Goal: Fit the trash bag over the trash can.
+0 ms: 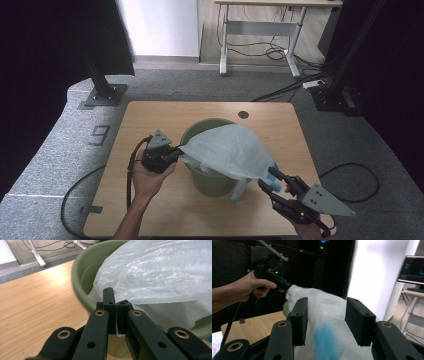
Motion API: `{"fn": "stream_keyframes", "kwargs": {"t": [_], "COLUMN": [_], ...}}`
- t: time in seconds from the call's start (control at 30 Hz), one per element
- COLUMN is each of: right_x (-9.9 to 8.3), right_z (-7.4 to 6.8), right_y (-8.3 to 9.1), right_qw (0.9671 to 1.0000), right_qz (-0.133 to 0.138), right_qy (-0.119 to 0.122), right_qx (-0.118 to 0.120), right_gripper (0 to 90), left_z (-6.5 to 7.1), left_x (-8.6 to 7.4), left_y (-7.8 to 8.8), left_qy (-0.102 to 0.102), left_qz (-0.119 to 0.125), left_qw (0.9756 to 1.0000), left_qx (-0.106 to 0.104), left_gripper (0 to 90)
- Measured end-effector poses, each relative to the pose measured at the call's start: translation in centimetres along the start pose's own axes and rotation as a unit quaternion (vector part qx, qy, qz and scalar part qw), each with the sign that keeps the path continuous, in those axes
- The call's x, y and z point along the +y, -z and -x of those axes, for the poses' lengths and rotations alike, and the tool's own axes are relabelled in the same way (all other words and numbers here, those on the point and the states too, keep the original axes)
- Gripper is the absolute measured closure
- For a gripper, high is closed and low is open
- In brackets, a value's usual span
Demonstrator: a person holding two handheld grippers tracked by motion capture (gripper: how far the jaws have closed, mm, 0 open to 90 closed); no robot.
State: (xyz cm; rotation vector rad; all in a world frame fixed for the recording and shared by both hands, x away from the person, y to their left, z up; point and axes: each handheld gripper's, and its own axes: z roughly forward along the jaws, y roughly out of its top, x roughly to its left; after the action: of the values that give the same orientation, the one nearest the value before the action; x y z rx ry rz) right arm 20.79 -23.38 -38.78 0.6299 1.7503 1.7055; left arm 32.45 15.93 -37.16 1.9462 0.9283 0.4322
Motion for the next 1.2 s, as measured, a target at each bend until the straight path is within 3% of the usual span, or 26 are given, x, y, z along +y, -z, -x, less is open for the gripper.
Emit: {"fn": "stream_keyframes", "kwargs": {"t": [0.17, 0.23, 0.37, 0.6, 0.7, 0.77, 0.93, 1.03, 1.13, 1.2], "right_x": [-0.3, -0.6, -1.9, -5.0, -6.8, -7.8, -8.8, -9.0, -9.1, -9.0], "right_z": [2.4, 3.2, 4.7, 6.0, 7.4, 7.8, 8.3, 8.7, 8.9, 8.8], "right_y": [1.5, 1.5, 0.3, -2.5, -3.6, -4.1, -4.8, -5.1, -5.4, -5.8], "right_qw": [0.9992, 0.9991, 0.9975, 0.9932, 0.9892, 0.9875, 0.9871, 0.9874, 0.9872, 0.9865], "right_qz": [0.000, -0.010, -0.040, -0.092, -0.109, -0.118, -0.120, -0.111, -0.107, -0.110], "right_qy": [-0.037, -0.034, -0.046, -0.050, -0.085, -0.093, -0.099, -0.112, -0.118, -0.120], "right_qx": [-0.015, -0.025, -0.037, -0.051, -0.050, -0.048, -0.039, -0.020, -0.004, 0.012], "right_gripper": [51.6, 51.5, 49.8, 33.5, 30.1, 28.5, 25.5, 25.5, 27.4, 37.0], "left_z": [-0.8, -1.1, -1.4, -2.0, -2.4, -2.7, -3.3, -3.7, -3.8, -3.6], "left_x": [0.1, 0.1, 0.1, 0.1, 0.2, 0.3, 0.6, 0.7, 0.7, 0.8], "left_y": [0.4, 0.5, 0.6, 0.5, 0.2, 0.0, -0.1, -0.1, -0.1, -0.1], "left_qy": [0.009, 0.013, 0.018, 0.028, 0.033, 0.037, 0.045, 0.050, 0.052, 0.048], "left_qz": [0.000, 0.000, 0.002, 0.000, -0.001, -0.002, 0.000, 0.007, 0.008, 0.013], "left_qw": [0.9999, 0.9999, 0.9998, 0.9996, 0.9994, 0.9993, 0.9989, 0.9986, 0.9985, 0.9987], "left_qx": [0.006, 0.005, 0.007, 0.005, 0.005, 0.006, 0.009, 0.013, 0.014, 0.015], "left_gripper": [88.6, 88.4, 87.9, 86.8, 86.8, 86.8, 86.8, 86.9, 87.1, 87.5]}}
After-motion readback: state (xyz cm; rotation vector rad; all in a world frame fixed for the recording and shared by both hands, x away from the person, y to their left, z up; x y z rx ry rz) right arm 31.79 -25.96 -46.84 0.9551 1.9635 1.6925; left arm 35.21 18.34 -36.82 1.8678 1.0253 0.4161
